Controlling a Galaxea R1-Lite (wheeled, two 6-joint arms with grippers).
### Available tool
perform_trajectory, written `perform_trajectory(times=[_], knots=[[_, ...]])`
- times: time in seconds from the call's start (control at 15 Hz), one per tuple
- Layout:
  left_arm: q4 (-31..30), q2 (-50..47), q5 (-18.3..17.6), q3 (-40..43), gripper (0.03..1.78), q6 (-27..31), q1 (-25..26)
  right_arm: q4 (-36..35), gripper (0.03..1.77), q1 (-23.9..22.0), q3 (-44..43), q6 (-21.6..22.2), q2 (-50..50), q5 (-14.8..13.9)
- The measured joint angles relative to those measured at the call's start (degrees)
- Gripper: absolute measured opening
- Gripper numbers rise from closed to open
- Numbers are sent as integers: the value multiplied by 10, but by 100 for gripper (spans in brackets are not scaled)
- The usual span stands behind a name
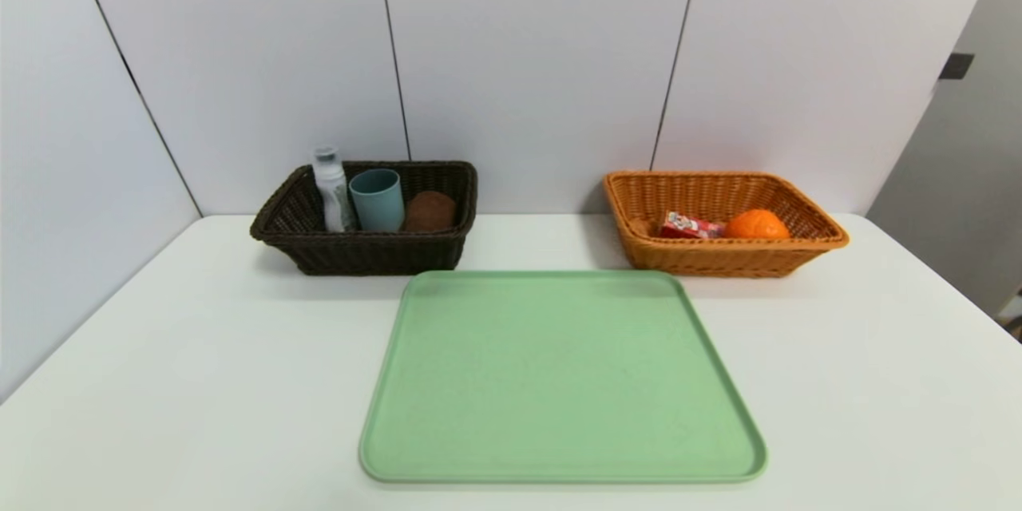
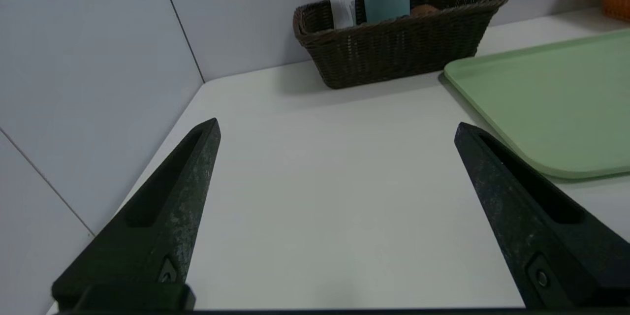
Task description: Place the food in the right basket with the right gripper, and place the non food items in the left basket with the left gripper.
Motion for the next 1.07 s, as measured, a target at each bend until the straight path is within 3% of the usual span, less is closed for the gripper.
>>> perform_trajectory(times=[0.07, 0.2, 0.33, 1.07], knots=[[-5, 0, 1, 11, 169, -4, 0, 40, 171, 0, 4, 4, 0, -15], [58, 0, 1, 19, 169, -18, 0, 119, 171, 0, 5, 25, 0, -56], [91, 0, -1, 20, 169, -42, 0, 137, 171, 0, 5, 59, 0, -69], [90, 0, 2, 21, 169, -61, 0, 131, 171, 0, 7, 63, 0, -70]])
